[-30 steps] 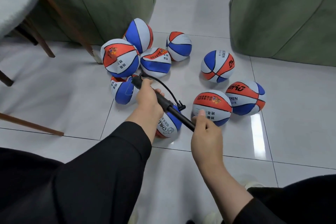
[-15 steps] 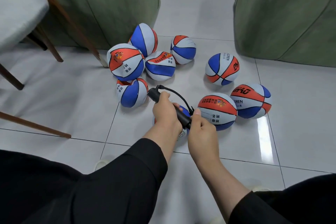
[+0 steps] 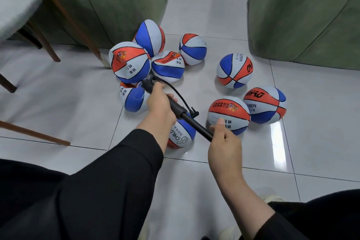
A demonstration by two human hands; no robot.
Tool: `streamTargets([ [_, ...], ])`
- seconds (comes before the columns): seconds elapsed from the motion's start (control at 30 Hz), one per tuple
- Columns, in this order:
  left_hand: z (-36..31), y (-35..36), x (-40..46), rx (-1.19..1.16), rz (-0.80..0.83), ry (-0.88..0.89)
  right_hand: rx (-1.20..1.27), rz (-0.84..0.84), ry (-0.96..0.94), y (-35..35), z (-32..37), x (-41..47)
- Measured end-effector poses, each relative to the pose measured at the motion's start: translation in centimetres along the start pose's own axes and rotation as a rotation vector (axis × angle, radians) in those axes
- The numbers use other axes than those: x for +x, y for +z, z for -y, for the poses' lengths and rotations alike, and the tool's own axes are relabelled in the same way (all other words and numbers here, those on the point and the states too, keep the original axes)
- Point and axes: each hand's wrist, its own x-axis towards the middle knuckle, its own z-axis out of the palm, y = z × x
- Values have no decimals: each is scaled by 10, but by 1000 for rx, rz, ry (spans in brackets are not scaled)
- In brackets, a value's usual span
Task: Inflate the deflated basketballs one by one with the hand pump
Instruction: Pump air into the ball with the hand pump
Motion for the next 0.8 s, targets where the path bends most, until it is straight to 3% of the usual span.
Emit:
streamTargets([
  [0.2,38,5,-24,7,74,-13,3,-13,18,14,3,6],
  [0.4,53,-4,-32,-9,35,-33,-47,46,35,24,-2,8],
  [0.5,46,-5,-26,-7,23,-70,-67,81,7,24,2,5],
  [0.8,-15,-5,9,7,-11,32,7,49,32,1,-11,-1],
])
